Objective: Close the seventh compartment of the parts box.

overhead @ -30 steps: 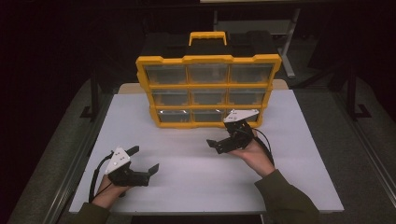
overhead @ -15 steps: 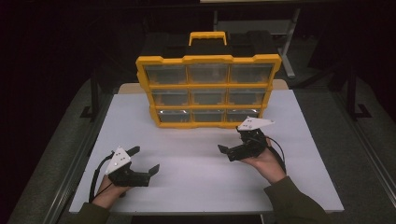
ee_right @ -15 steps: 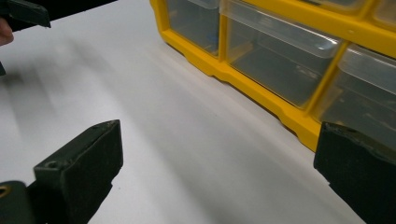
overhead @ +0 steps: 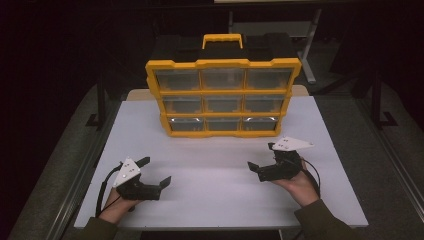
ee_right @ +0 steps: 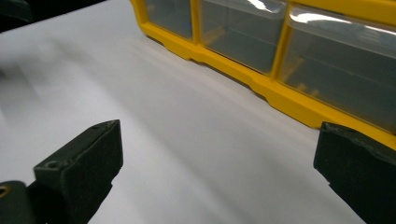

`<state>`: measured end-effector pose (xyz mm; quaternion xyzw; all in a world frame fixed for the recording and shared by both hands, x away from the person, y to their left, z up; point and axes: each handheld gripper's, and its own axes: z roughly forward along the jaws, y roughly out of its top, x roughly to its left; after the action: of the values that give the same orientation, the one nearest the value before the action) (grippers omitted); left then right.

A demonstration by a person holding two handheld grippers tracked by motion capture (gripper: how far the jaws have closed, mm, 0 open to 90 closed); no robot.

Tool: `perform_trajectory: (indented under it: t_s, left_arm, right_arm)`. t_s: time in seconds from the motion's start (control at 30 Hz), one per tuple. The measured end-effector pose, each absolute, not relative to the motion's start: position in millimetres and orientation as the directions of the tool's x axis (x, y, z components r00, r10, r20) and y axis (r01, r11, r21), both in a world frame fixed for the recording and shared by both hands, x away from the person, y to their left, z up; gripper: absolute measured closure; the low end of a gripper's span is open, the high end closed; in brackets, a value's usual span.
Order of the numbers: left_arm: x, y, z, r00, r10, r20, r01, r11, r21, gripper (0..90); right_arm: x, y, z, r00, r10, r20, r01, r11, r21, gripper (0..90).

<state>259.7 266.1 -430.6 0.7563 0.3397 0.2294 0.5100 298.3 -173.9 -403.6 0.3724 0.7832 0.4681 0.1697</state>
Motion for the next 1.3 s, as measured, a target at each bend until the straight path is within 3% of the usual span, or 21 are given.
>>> perform_trajectory:
  t_s: [0.97,1.3]
  left_arm:
    - [259.9,266.6,-431.4,0.672,0.741,0.011,0.276,-0.264,0.924,0.0]
    - [260.1,265.3,-433.1,0.67,0.742,0.001,0.284,-0.258,0.924,0.0]
  right_arm:
    - [261.3,-210.6,-429.8,-0.629,0.771,0.104,0.43,0.233,0.872,0.8]
    - [255.4,-212.6,-436.3,-0.631,0.773,0.071,0.432,0.274,0.859,0.8]
